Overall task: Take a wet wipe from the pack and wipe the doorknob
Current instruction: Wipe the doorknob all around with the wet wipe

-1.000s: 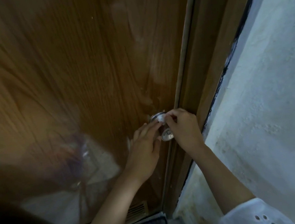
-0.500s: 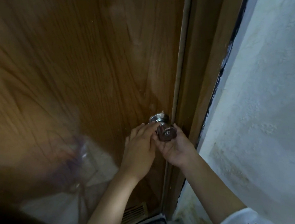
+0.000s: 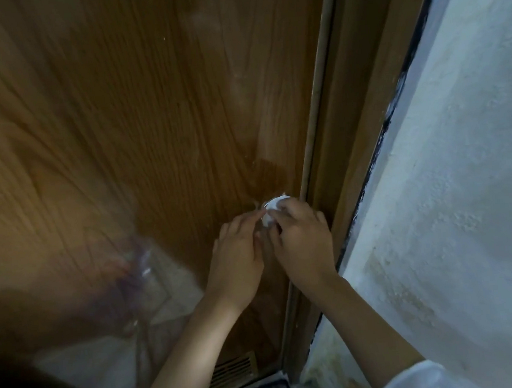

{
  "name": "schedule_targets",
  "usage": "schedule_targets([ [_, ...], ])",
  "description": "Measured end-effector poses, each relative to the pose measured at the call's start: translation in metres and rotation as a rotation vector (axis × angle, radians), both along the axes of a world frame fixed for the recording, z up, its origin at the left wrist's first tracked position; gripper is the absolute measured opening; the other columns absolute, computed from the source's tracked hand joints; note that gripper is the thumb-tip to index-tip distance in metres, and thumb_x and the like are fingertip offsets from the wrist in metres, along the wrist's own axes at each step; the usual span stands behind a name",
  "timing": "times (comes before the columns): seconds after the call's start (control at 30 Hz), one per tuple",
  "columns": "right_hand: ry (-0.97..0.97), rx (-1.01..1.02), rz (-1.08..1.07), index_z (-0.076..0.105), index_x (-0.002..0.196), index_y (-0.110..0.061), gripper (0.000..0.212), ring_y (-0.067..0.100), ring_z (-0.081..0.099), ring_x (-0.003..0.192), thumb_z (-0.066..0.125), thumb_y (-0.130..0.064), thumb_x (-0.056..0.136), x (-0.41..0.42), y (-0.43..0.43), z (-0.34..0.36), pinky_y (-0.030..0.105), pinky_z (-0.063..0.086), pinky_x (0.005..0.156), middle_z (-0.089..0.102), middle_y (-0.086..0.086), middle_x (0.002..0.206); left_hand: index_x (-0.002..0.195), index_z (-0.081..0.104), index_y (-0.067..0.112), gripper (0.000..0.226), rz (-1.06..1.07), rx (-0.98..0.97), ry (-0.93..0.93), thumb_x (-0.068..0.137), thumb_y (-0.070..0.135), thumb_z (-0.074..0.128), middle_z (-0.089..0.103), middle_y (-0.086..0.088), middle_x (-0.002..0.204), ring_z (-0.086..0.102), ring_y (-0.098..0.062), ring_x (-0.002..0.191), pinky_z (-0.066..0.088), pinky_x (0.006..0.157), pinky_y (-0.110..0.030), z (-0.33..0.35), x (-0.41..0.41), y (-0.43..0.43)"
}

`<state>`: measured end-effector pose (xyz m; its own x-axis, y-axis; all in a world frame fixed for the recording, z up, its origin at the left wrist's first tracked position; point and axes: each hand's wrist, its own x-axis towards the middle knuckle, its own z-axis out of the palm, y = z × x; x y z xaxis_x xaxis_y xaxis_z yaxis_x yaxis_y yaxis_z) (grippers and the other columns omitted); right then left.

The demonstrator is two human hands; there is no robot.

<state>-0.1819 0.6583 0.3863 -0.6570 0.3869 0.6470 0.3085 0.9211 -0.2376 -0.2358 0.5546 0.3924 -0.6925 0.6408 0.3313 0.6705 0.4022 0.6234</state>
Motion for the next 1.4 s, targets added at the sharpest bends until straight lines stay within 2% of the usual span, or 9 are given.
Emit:
schedule_targets([
  [0.1, -0.101, 0.041, 0.048, 0.071, 0.095, -0.016, 0.024, 0.021, 0.066, 0.097, 0.053, -0.027, 0.083, 0.001, -0.001, 0.005, 0.035, 0.051, 0.078, 0.071, 0.003, 0.101, 0.135, 0.043, 0.024, 0.043, -0.002, 0.021, -0.008, 0.094, 0.012, 0.039, 0.048, 0.004, 0.137, 0.040, -0.012, 0.122, 0.034, 0.105, -0.031, 0.001, 0.001, 0.002],
  [0.2, -0.047, -0.023, 0.046, 0.072, 0.088, -0.011, 0.012, 0.022, 0.068, 0.084, 0.067, -0.017, 0.080, 0.005, 0.002, 0.010, 0.032, 0.054, 0.074, 0.073, 0.006, 0.091, 0.136, 0.041, 0.026, 0.045, -0.042, 0.023, 0.013, 0.094, 0.012, 0.040, 0.045, 0.006, 0.140, 0.036, -0.011, 0.128, 0.032, 0.108, -0.032, -0.001, 0.003, 0.005],
  [0.37, 0.027, -0.331, 0.044, 0.071, 0.095, -0.006, 0.018, 0.022, 0.063, 0.086, 0.059, -0.017, 0.087, 0.014, 0.016, 0.023, 0.026, 0.048, 0.077, 0.069, 0.012, 0.098, 0.141, 0.030, 0.035, 0.045, -0.145, -0.033, 0.000, 0.097, 0.023, 0.037, 0.031, 0.014, 0.151, 0.012, 0.005, 0.137, 0.018, 0.117, -0.037, -0.001, 0.006, 0.006],
  [0.63, 0.155, -0.600, 0.065, 0.064, 0.104, -0.013, 0.020, 0.009, 0.059, 0.088, 0.063, -0.011, 0.084, 0.036, 0.016, 0.027, -0.002, 0.041, 0.067, 0.060, -0.008, 0.093, 0.140, 0.027, 0.037, 0.043, -0.240, -0.027, -0.044, 0.098, 0.034, 0.033, 0.030, 0.015, 0.150, 0.014, 0.005, 0.138, 0.013, 0.111, -0.023, 0.002, 0.008, 0.005],
  [0.73, 0.112, -0.567, 0.055, 0.065, 0.106, -0.010, 0.023, 0.011, 0.058, 0.090, 0.063, -0.014, 0.083, 0.033, 0.018, 0.028, 0.008, 0.044, 0.074, 0.063, -0.001, 0.101, 0.138, 0.028, 0.040, 0.041, -0.233, 0.017, -0.103, 0.097, 0.035, 0.033, 0.034, 0.015, 0.148, 0.020, 0.001, 0.138, 0.020, 0.114, -0.029, -0.001, 0.004, 0.007],
  [0.9, 0.120, -0.410, 0.080, 0.067, 0.093, -0.008, 0.011, 0.006, 0.056, 0.082, 0.066, -0.007, 0.082, 0.035, 0.006, 0.005, -0.006, 0.039, 0.069, 0.065, 0.008, 0.098, 0.133, 0.031, 0.049, 0.038, -0.189, 0.014, -0.125, 0.096, 0.040, 0.030, 0.042, 0.012, 0.143, 0.032, -0.004, 0.132, 0.031, 0.109, -0.033, -0.009, -0.003, 0.008],
  [1.07, 0.118, -0.405, 0.041, 0.069, 0.089, -0.009, 0.010, 0.017, 0.065, 0.082, 0.066, -0.005, 0.081, 0.035, 0.004, -0.012, 0.021, 0.052, 0.077, 0.068, 0.008, 0.095, 0.136, 0.038, 0.039, 0.040, -0.169, -0.031, -0.093, 0.096, 0.037, 0.031, 0.044, 0.010, 0.141, 0.032, -0.003, 0.131, 0.027, 0.104, -0.025, -0.008, -0.002, 0.008],
  [1.3, 0.076, -0.378, 0.065, 0.069, 0.091, -0.008, 0.012, 0.021, 0.067, 0.083, 0.067, -0.005, 0.080, 0.035, -0.003, -0.012, 0.028, 0.054, 0.079, 0.071, 0.010, 0.094, 0.138, 0.033, 0.041, 0.042, -0.185, -0.054, -0.086, 0.097, 0.035, 0.034, 0.038, 0.015, 0.145, 0.024, 0.000, 0.135, 0.019, 0.103, -0.022, -0.006, 0.003, 0.005],
  [1.4, 0.026, -0.409, 0.007, 0.069, 0.094, -0.010, 0.012, 0.017, 0.065, 0.084, 0.065, -0.008, 0.083, 0.039, 0.005, -0.010, 0.023, 0.051, 0.079, 0.069, 0.008, 0.097, 0.138, 0.030, 0.041, 0.042, -0.192, -0.062, -0.082, 0.096, 0.037, 0.034, 0.037, 0.015, 0.146, 0.022, 0.000, 0.135, 0.018, 0.103, -0.023, -0.004, 0.004, 0.004],
])
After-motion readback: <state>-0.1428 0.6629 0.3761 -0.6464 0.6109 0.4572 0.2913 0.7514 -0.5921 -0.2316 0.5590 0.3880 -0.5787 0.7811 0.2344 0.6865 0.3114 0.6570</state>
